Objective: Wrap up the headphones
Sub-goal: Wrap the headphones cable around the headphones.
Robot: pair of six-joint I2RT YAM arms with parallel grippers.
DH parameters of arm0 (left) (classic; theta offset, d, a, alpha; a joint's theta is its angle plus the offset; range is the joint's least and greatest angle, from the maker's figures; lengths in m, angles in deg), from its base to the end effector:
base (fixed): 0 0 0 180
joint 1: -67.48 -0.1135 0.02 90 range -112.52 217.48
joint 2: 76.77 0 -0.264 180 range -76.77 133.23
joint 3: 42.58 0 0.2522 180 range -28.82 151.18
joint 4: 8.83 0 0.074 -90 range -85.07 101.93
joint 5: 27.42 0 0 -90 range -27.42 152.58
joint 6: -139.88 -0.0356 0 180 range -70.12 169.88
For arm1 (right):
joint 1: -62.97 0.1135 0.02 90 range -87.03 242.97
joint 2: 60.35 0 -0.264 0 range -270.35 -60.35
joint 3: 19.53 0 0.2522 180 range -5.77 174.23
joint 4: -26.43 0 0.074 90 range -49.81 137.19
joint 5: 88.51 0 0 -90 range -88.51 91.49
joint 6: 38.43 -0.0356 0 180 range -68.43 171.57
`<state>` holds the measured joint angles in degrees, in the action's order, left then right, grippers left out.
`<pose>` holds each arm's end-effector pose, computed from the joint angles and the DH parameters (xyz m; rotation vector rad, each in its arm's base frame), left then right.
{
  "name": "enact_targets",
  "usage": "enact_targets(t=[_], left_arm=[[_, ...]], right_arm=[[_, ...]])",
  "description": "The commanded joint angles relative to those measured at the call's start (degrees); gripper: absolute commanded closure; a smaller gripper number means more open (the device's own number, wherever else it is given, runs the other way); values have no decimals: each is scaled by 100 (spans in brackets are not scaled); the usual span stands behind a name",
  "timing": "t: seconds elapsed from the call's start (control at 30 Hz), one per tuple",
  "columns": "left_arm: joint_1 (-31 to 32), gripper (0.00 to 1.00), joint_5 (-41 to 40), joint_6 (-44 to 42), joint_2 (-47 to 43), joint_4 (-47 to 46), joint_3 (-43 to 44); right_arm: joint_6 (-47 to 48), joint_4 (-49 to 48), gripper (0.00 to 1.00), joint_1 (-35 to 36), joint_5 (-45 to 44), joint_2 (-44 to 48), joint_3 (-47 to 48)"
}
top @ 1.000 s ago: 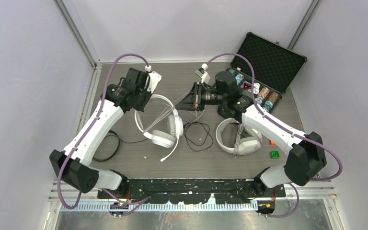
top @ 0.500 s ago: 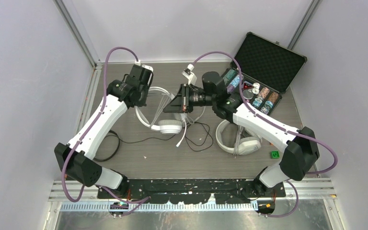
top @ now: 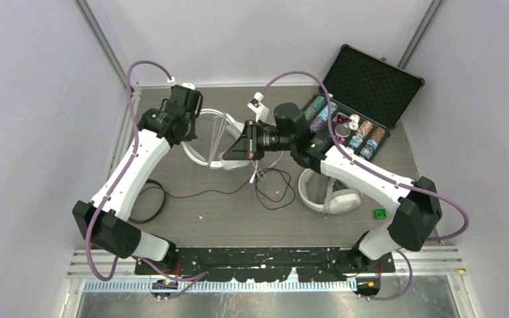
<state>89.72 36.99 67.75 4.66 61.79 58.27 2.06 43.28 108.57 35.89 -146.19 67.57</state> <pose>0.2696 -0.0936 0.3757 -0.0983 2.3588 0.2178 0.2323 0.2660 0.3546 -0.4233 2.1244 1.6219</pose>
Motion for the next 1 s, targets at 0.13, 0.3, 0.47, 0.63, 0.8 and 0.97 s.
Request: enact_targets(t=[0.13, 0.3, 0.47, 0.63, 0.8, 0.97], left_arm=[[-106, 100, -166, 693, -242, -450, 224], [-170, 100, -170, 1091, -365, -500, 271], [-301, 100, -148, 1497, -384, -340, 494], [-358, 100, 2, 2030, -442, -295, 640], [-358, 100, 209, 2470, -704, -577, 601], [-369, 100, 474, 2924, -846, -649, 704]], right_arm=[[245, -263, 95, 226, -88, 292, 288], [625, -105, 94, 548, -381, 154, 310], [1009, 84, 97, 759, -845, 209, 286], [2146, 314, 93, 1078, -1242, 198, 105], [2782, 56, 92, 1202, -1718, 328, -167], [3224, -281, 92, 1332, -2405, 399, -463]])
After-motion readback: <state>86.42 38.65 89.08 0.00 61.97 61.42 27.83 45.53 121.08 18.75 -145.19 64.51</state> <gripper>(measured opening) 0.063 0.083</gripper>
